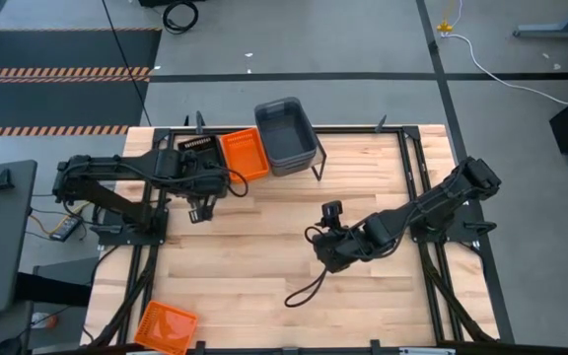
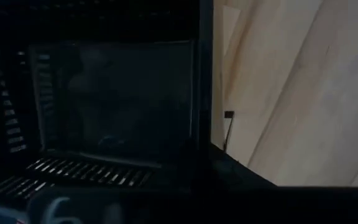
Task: Stack baskets on shelf by color
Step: Stack the black basket on top of the other black basket on the shelf, then stack the orange bin on top of the other orange bin on the shelf
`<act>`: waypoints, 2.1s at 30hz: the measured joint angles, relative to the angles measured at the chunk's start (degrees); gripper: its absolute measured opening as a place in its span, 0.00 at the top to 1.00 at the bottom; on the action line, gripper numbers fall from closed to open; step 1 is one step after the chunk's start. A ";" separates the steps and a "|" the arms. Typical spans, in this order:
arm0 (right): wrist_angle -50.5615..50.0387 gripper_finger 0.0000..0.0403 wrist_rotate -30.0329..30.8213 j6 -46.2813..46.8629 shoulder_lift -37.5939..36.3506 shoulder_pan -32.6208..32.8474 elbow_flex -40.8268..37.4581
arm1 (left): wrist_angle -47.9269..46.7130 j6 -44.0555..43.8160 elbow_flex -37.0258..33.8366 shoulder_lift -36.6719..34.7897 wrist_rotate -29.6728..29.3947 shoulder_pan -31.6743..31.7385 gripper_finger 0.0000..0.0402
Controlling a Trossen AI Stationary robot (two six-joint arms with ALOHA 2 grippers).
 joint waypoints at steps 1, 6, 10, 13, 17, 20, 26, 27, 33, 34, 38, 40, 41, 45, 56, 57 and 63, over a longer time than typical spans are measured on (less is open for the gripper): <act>0.00 0.48 0.00 0.44 0.00 -0.02 0.00 | 0.12 0.06 0.00 0.00 -0.02 -0.06 0.94; -0.08 0.48 -0.84 2.28 0.00 0.00 0.00 | 0.91 0.07 0.00 0.00 -0.04 -0.10 0.90; -0.10 0.48 -1.90 3.55 0.00 0.00 0.00 | 1.50 -0.07 0.00 0.00 -0.02 -0.10 0.90; -0.10 0.48 -2.96 3.76 0.00 0.03 0.00 | 3.01 -0.09 0.00 0.00 -0.04 -0.10 0.91; -0.10 0.48 -3.11 5.02 0.00 0.09 0.00 | 3.38 -0.28 0.00 0.00 -0.35 -0.10 0.90; -0.11 0.48 -3.86 5.72 0.00 0.13 0.00 | 3.35 -0.89 0.00 0.00 -1.77 0.21 0.87; -0.10 0.48 -5.55 6.67 0.00 0.15 0.00 | 1.88 -3.57 0.00 0.00 -2.34 0.42 0.77; -0.10 0.48 -5.67 6.69 0.00 0.15 0.00 | 1.58 -3.92 0.00 0.00 -2.44 0.40 0.75; -0.10 0.48 -5.74 7.70 0.00 0.15 0.00 | 1.48 -5.05 0.00 0.00 -2.75 0.27 0.64; -0.10 0.48 -5.74 7.72 0.00 0.17 0.00 | 1.48 -5.07 0.00 0.00 -2.73 0.27 0.63; -0.08 0.48 -5.77 7.83 0.00 0.59 0.00 | 1.41 -5.28 0.00 0.02 -2.89 0.25 0.61; -0.08 0.48 -5.78 8.11 0.00 0.86 0.00 | 1.17 -5.74 0.00 0.02 -4.37 0.27 0.61; -0.08 0.48 -5.78 8.10 0.00 0.99 0.00 | 0.82 -6.12 0.00 0.02 -5.49 0.26 0.62; -0.05 0.48 -5.82 8.11 0.00 1.29 0.00 | 0.70 -6.54 0.00 0.03 -7.23 0.77 0.64; -0.05 0.48 -5.82 8.11 0.00 1.25 0.00 | 2.07 -6.51 0.00 0.04 -2.33 -0.34 0.64; -0.05 0.48 -5.83 8.11 0.00 1.25 0.00 | 2.07 -6.49 0.00 0.01 -2.20 -0.53 0.64; -0.03 0.48 -5.83 8.11 0.00 1.25 0.00 | 1.27 -6.72 2.11 -0.31 -2.12 -2.05 0.65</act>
